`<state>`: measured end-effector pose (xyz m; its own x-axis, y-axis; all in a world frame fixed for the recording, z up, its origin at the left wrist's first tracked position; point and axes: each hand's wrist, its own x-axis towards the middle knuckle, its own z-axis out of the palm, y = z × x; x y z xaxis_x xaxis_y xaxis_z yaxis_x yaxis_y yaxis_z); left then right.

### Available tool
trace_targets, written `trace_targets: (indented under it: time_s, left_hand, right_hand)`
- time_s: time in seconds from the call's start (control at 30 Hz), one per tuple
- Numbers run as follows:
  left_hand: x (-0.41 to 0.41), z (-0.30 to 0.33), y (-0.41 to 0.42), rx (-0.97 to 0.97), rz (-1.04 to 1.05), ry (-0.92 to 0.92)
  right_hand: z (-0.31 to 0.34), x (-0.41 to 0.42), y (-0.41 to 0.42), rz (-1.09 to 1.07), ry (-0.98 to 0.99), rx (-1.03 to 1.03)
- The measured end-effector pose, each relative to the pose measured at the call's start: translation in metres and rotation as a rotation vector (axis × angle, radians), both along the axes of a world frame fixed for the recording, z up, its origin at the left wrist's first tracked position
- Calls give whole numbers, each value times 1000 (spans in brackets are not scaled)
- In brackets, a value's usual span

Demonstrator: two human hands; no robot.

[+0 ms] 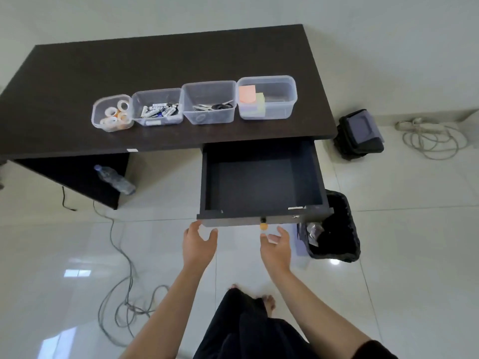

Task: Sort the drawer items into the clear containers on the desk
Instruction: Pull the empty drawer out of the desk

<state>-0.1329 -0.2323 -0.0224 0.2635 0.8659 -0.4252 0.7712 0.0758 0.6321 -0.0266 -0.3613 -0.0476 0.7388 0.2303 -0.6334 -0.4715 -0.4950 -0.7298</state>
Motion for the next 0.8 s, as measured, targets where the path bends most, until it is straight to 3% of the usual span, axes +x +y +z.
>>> trace_targets:
  time_s: [0.3, 0.57, 0.8]
  left_hand:
    - [12, -28, 30, -67, 21, -63]
    - [16, -33, 38, -57, 112, -113]
    - [21, -14, 45, -24, 215, -121]
  right_hand:
    - [-31, 5, 41, -269, 147, 196]
    - [-40, 4, 51, -428, 1, 171]
    - [-38, 1, 56, -389, -137, 173]
